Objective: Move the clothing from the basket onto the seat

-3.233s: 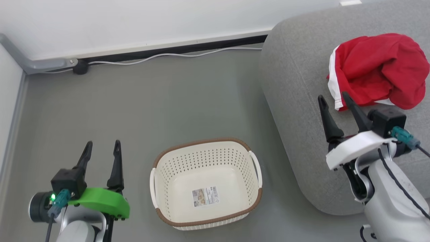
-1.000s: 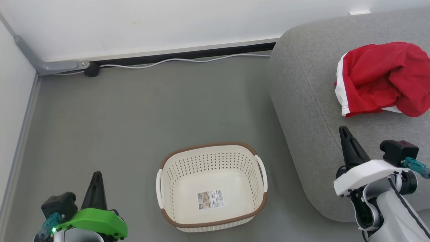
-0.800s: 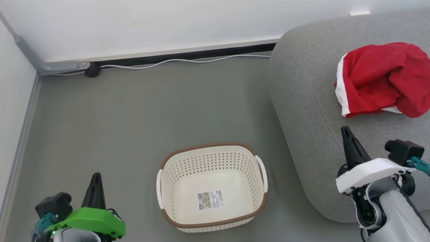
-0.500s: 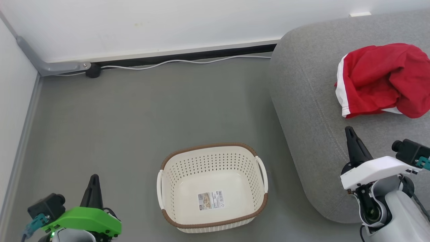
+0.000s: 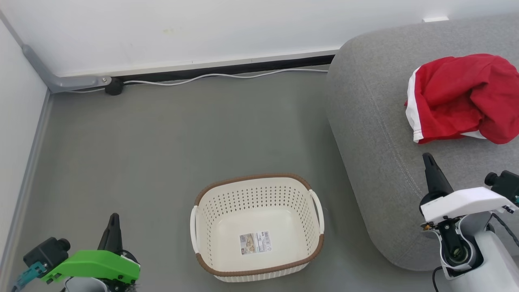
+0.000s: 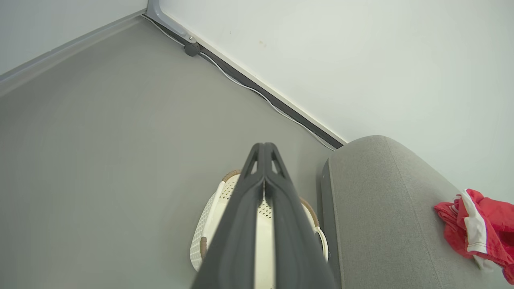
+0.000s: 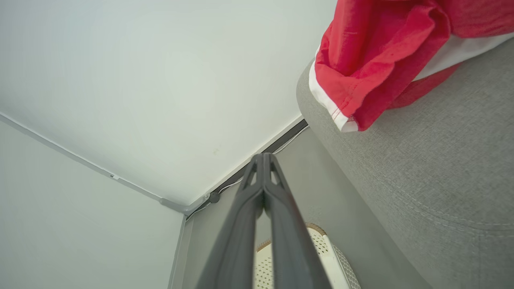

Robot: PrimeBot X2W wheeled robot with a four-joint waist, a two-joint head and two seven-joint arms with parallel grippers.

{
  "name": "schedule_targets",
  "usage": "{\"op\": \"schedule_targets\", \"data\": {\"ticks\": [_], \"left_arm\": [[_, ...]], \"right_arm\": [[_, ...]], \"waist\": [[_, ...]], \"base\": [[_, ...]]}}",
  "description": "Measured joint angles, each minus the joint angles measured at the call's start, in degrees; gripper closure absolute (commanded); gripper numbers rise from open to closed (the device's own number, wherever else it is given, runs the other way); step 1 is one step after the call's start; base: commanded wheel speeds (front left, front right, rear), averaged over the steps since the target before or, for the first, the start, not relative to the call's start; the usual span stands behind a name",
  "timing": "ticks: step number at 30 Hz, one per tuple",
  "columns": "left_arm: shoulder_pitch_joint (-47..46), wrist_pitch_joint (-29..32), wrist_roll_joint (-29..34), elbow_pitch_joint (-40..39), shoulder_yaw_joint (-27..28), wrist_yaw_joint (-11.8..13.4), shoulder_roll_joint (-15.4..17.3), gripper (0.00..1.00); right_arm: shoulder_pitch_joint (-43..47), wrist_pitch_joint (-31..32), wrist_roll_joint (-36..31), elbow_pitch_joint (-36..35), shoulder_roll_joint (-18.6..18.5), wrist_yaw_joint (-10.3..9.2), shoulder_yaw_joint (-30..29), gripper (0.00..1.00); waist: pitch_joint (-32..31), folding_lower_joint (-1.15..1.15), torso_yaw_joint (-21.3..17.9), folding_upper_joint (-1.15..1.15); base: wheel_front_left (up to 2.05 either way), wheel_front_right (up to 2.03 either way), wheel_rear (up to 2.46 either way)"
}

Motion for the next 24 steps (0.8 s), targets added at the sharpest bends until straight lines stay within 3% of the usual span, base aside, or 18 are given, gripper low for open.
{"op": "schedule_targets", "data": {"ticks": [24], "left_arm": [[-1.01, 4.80, -17.27, 1.22, 3.77, -3.03, -0.86, 1.00]], "right_arm": [[0.06, 4.50, 17.36, -0.38, 1.94, 1.65, -5.16, 1.00]], "waist": [[-0.52, 0.00, 0.36, 0.00]], "base": [[0.00, 0.00, 0.00]]}}
